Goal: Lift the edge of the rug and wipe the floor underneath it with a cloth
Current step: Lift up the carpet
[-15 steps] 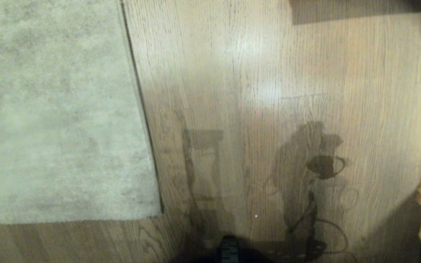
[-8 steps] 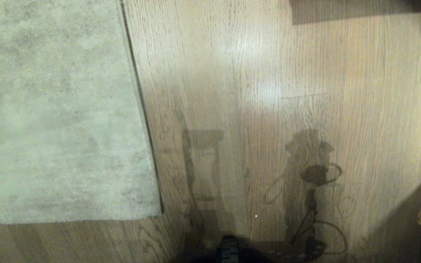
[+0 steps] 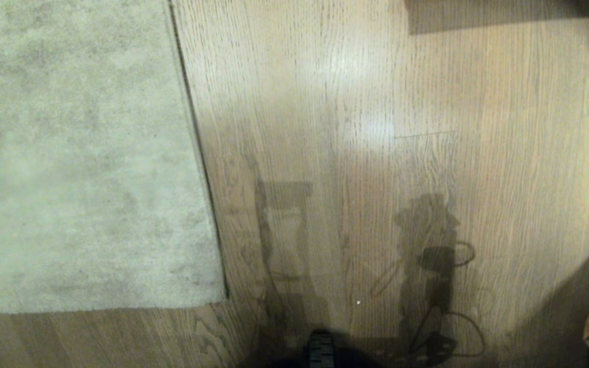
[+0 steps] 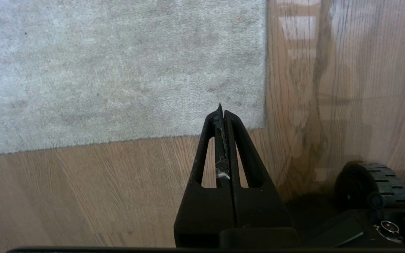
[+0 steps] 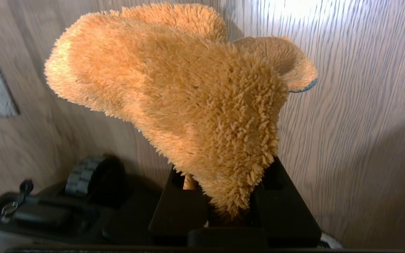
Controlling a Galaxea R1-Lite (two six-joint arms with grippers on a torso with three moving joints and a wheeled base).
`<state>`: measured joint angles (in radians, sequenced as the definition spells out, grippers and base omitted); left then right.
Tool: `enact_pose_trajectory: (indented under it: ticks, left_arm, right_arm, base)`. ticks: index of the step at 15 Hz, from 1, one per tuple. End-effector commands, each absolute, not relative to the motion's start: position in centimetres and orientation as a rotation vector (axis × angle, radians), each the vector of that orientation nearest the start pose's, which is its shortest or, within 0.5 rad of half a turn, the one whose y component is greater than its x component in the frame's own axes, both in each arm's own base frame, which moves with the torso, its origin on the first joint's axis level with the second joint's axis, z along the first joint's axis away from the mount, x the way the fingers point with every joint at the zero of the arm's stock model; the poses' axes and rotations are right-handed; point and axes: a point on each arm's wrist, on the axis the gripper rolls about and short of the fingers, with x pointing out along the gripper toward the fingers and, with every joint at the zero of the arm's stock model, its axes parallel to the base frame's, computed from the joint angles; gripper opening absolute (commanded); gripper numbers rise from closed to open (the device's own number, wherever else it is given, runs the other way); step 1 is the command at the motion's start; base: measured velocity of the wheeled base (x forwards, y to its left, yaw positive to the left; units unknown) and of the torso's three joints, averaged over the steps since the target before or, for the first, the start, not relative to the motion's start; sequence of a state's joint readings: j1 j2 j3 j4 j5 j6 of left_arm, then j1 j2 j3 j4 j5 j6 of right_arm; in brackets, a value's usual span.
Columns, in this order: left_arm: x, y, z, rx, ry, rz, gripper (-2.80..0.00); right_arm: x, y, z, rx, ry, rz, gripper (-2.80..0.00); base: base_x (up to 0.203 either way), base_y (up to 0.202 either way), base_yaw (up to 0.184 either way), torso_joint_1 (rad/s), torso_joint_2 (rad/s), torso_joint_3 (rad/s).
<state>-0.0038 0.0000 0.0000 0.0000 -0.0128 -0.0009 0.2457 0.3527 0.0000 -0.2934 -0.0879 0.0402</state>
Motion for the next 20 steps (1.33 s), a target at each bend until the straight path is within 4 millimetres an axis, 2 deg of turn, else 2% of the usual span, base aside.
enact_pose_trajectory:
  ticks: [1,5,11,14,20]
  left_arm:
    - [-2.3,0.0,7.5,-0.001,0.000,-0.017,-2.80]
    - [-2.3,0.0,7.5,-0.002,0.000,-0.015,-2.80]
    - [-2.3,0.0,7.5,-0.001,0.000,-0.017,-2.80]
    - [-2.3,0.0,7.5,0.000,0.000,-0.015,-2.80]
    - [-2.3,0.0,7.5,-0.002,0.000,-0.018,-2.80]
  right_arm:
    - [0.3,-0.1,10.1,0.030,0.061,0.160,-2.80]
    - [0.3,-0.1,9.6,0.018,0.113,0.130,-2.80]
    - [0.2,-0.2,9.1,0.008,0.157,-0.005,-2.80]
    - [-0.8,-0.1,8.2,-0.009,0.153,-0.057,-2.80]
    - [-2.3,-0.1,7.7,0.000,-0.015,-0.025,-2.80]
  base:
    - [0.000,0.000,0.000,0.000,0.00,0.000]
    - [0.000,0.000,0.000,0.000,0.00,0.000]
    - [0.000,0.000,0.000,0.000,0.00,0.000]
    - [0.000,0.000,0.000,0.000,0.00,0.000]
    - [0.000,0.000,0.000,0.000,0.00,0.000]
